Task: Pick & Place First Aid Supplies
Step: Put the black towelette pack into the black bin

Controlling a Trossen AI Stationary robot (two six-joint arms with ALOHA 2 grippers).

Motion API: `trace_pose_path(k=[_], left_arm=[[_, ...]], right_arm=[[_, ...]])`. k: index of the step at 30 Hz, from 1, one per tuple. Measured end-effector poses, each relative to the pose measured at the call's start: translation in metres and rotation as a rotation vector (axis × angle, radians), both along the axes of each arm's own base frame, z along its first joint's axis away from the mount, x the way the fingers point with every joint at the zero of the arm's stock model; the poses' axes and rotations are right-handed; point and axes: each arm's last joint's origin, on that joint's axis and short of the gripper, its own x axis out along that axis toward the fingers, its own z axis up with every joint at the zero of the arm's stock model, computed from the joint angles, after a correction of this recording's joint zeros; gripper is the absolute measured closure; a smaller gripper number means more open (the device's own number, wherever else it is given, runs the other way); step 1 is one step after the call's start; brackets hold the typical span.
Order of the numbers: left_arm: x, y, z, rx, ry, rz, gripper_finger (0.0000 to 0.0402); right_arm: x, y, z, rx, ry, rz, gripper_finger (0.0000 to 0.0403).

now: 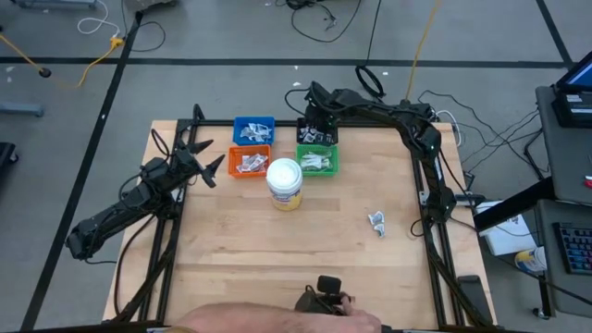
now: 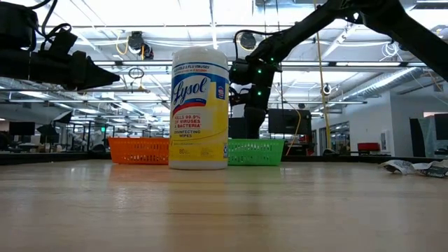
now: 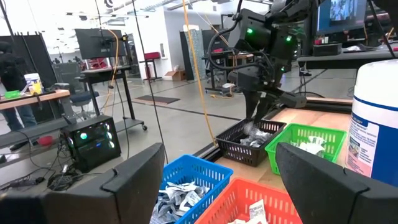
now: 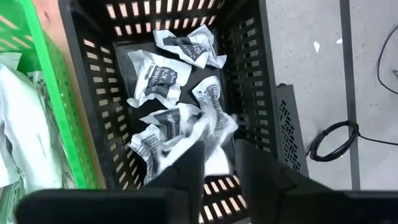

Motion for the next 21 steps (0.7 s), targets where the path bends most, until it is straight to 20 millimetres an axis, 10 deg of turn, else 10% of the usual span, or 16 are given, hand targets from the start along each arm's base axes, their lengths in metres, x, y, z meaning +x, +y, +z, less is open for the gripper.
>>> trace_pose_path(k=[11, 21], left_arm=[[0.0, 0.0, 0.0, 0.0, 0.0, 0.0, 0.0091], [0.0, 0.0, 0.0, 0.0, 0.0, 0.0, 0.0091]], right_arm=[[-0.001, 0.001, 0.003, 0.001, -0.01, -0.023, 0.0207], [-0.02, 0.01, 0.032, 0.039, -0.112, -0.604, 0.0206]])
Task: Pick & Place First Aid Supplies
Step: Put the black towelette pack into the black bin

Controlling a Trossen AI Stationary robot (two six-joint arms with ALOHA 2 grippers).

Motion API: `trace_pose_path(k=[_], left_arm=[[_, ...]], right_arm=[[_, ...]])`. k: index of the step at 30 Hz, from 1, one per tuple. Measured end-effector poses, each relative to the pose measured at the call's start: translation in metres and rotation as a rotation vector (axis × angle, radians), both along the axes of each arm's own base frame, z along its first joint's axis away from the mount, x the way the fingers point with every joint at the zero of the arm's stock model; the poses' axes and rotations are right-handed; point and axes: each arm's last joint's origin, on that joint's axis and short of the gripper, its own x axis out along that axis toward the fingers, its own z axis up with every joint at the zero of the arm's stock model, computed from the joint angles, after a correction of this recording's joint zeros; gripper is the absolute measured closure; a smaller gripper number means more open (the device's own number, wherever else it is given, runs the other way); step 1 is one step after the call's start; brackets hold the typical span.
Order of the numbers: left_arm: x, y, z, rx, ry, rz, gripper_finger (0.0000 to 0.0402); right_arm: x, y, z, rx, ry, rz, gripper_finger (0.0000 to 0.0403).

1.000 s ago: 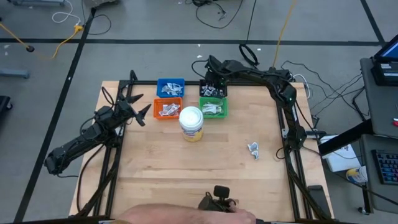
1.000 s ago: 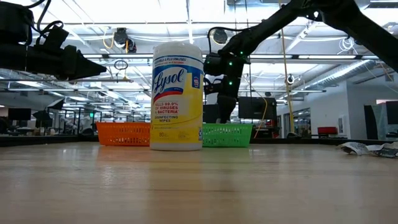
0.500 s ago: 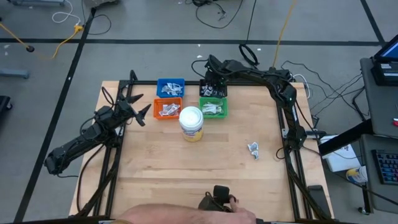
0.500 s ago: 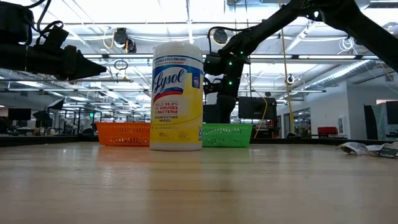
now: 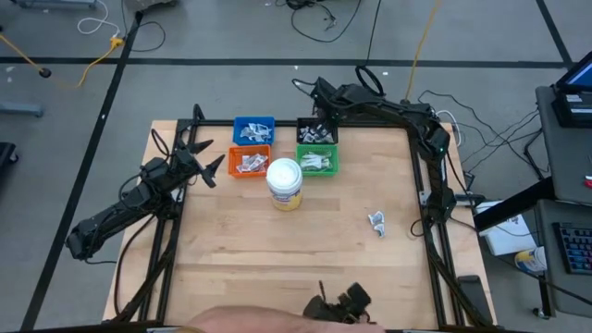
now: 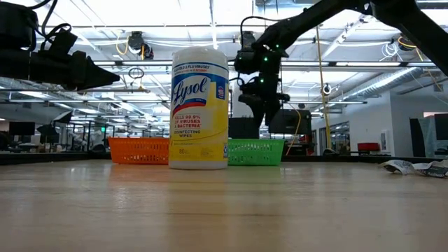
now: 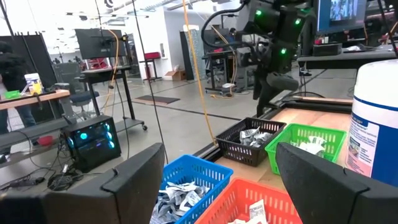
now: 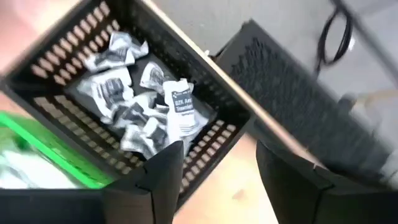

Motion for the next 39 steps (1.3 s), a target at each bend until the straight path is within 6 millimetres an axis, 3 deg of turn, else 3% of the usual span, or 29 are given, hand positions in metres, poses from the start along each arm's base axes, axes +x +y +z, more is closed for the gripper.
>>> trace_pose_path(k=[7, 14, 19, 29, 39], left_arm=[[0.0, 0.0, 0.0, 0.0, 0.0, 0.0, 0.0091], [0.0, 0.0, 0.0, 0.0, 0.0, 0.0, 0.0091], [0.0, 0.0, 0.0, 0.0, 0.0, 0.0, 0.0092], [0.0, 0.0, 0.0, 0.0, 0.0, -0.001, 0.0091], [0.0, 0.0, 0.0, 0.0, 0.0, 0.0, 0.0091]], right_arm=[[-0.009, 0.007, 0.0, 0.107, -0.085, -0.424, 0.021], [-0.019, 0.029, -0.004, 0.153, -0.052, -0.527, 0.0188], [-0.032, 0.072, -0.005, 0.16, -0.078, -0.544, 0.0175], [-0.071, 0.179, -0.023, 0.206, -0.074, -0.589, 0.0174], [-0.119, 0.249, -0.05, 0.297, -0.024, -0.613, 0.0175]])
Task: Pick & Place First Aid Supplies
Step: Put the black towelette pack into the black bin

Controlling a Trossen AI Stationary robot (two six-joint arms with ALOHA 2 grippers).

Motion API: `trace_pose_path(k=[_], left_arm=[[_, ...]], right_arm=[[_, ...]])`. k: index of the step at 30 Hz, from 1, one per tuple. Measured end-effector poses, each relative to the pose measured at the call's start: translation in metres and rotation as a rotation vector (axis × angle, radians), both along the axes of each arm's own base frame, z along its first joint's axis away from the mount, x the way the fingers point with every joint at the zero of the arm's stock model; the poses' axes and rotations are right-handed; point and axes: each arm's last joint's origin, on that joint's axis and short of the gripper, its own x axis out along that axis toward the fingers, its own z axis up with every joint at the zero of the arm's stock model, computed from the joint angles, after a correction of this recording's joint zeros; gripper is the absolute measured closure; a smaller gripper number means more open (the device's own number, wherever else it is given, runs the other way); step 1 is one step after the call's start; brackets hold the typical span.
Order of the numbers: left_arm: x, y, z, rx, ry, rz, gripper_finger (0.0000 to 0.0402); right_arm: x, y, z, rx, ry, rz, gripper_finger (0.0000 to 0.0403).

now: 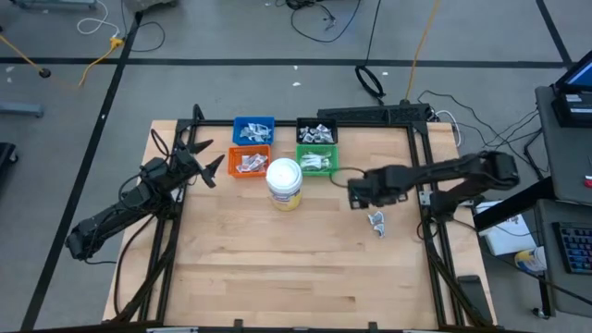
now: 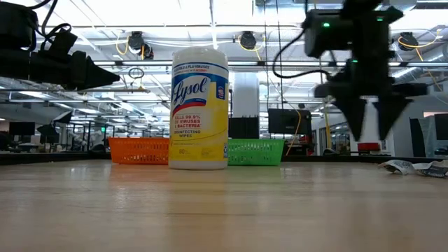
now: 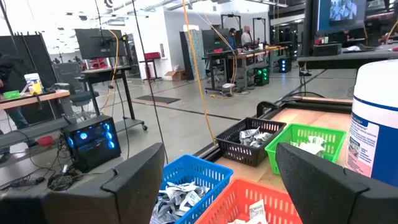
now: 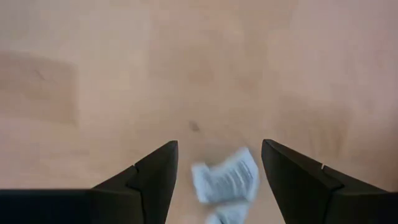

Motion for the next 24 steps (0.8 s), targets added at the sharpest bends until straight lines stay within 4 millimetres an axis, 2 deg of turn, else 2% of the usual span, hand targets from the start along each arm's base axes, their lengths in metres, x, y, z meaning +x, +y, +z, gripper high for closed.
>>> trace_pose_path(k=[7, 15, 19, 24], left_arm=[[0.0, 0.0, 0.0, 0.0, 0.0, 0.0, 0.0091], [0.0, 0.0, 0.0, 0.0, 0.0, 0.0, 0.0092], [0.0, 0.0, 0.0, 0.0, 0.0, 0.0, 0.0091], [0.0, 0.0, 0.0, 0.0, 0.0, 0.0, 0.0092]], right_arm=[[-0.022, 0.026, -0.026, 0.103, 0.067, 0.062, 0.0181], [-0.026, 0.034, -0.048, 0.119, -0.001, 0.121, 0.019], [-0.026, 0.034, -0.049, 0.119, -0.005, 0.129, 0.0226], [-0.027, 0.034, -0.049, 0.119, 0.0, 0.162, 0.0311]])
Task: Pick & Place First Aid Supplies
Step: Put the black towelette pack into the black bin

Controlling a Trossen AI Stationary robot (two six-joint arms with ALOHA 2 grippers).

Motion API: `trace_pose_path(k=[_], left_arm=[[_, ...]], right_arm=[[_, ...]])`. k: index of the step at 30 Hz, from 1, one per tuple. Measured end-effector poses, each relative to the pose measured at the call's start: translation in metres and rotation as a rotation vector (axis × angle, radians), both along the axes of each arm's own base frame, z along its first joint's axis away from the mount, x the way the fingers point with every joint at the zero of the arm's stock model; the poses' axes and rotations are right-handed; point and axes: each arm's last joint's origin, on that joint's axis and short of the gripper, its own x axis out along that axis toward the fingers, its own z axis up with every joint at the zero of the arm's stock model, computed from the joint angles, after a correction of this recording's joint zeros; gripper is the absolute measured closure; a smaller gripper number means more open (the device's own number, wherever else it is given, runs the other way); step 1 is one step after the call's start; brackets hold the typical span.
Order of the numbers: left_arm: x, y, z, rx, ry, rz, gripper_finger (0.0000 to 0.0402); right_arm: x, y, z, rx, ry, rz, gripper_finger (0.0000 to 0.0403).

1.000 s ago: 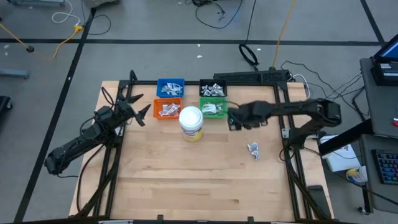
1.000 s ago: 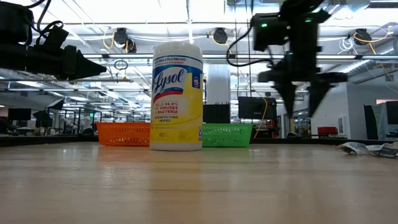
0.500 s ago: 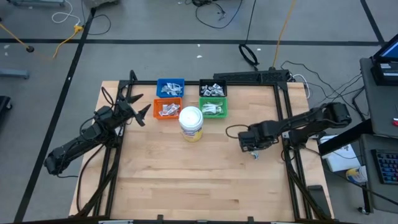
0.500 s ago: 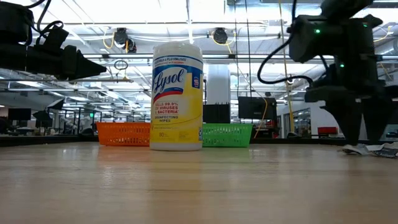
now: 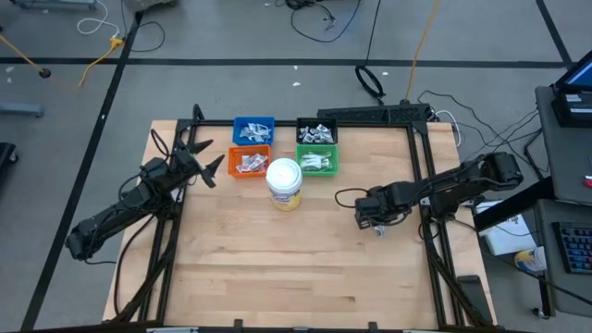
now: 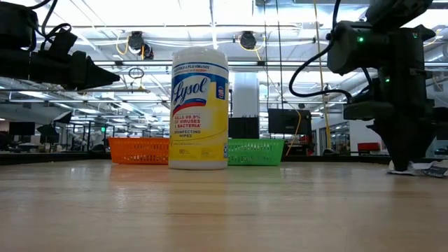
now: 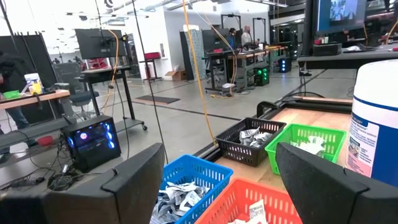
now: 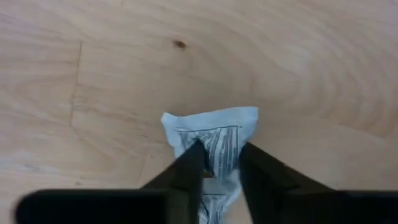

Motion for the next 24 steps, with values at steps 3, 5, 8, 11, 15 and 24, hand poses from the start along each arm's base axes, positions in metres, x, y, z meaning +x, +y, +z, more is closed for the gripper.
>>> trace_pose_path(k=[3, 5, 8, 11, 15, 24], left_arm=[[0.0, 0.0, 0.0, 0.0, 0.0, 0.0, 0.0092], [0.0, 0.0, 0.0, 0.0, 0.0, 0.0, 0.0091], [0.0, 0.0, 0.0, 0.0, 0.0, 0.0, 0.0091], [0.0, 0.0, 0.0, 0.0, 0.0, 0.0, 0.0091], [0.0, 0.0, 0.0, 0.0, 0.0, 0.0, 0.0091], [0.0, 0.0, 0.0, 0.0, 0.0, 0.001, 0.0091]], right_arm=[[0.0, 0.0, 0.0, 0.0, 0.0, 0.002, 0.0366], [0.0, 0.0, 0.001, -0.001, -0.001, 0.02, 0.0388], [0.003, 0.0, 0.004, -0.003, -0.005, 0.06, 0.0382], [0.007, -0.003, 0.012, -0.005, 0.0, 0.112, 0.0376], [0.012, -0.009, 0.027, -0.006, 0.025, 0.195, 0.0388], [0.018, -0.03, 0.059, -0.004, 0.075, 0.274, 0.0375]])
